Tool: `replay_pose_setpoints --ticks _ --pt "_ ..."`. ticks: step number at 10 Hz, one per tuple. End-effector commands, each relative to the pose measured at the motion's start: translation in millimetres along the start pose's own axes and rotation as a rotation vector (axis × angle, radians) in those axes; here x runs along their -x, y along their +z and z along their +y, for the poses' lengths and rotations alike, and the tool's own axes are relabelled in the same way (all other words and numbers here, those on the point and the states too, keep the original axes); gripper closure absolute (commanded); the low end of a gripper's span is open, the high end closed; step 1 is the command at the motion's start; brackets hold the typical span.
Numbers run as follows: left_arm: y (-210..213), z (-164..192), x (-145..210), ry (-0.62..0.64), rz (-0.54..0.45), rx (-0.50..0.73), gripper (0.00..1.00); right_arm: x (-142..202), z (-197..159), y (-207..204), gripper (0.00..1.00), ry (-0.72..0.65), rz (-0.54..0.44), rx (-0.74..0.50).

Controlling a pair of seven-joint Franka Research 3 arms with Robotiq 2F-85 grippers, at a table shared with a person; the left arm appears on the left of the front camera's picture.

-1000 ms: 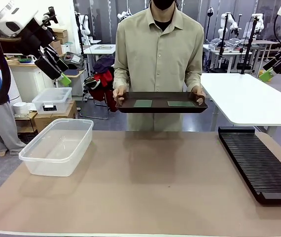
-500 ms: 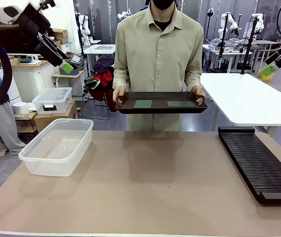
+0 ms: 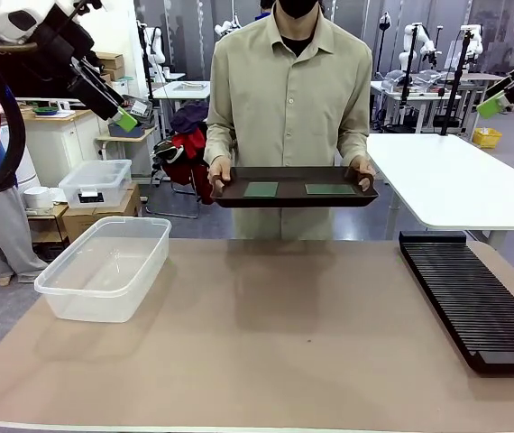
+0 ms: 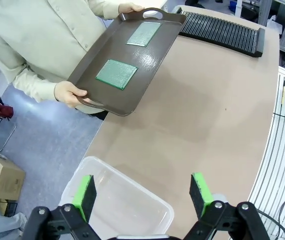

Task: Sort PCBs into racks and boxes based on the side picked up.
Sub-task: Pick up the Blank PCB handed by the Human.

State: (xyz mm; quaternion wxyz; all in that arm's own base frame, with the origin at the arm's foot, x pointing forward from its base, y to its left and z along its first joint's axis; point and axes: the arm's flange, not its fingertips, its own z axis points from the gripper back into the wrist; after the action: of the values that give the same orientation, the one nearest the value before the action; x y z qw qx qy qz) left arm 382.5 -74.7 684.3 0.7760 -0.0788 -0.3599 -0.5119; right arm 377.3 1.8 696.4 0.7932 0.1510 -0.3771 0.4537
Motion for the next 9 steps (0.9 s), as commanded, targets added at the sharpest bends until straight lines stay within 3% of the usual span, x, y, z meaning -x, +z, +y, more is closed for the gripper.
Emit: replay_pose_setpoints --ticks 1,2,3,9 --pt "-9.8 -3.4 9.4 0.037 -0.051 0.051 0.0 7.2 -8.6 -6.7 0.0 0.002 -0.044 0.013" --pt "-11.6 -2.0 13.2 0.048 -0.059 0.063 0.0 8.5 -11.3 -7.4 0.0 0.0 -0.058 0.019" --pt "-4.2 -1.3 2.5 0.013 -0.01 0.017 0.0 1.1 -3.1 -0.2 0.0 -0.008 -0.012 0.009" --pt "-4.2 -1.3 2.5 0.013 -0.01 0.017 0.0 1.1 -3.1 -0.2 0.0 -0.008 -0.012 0.009"
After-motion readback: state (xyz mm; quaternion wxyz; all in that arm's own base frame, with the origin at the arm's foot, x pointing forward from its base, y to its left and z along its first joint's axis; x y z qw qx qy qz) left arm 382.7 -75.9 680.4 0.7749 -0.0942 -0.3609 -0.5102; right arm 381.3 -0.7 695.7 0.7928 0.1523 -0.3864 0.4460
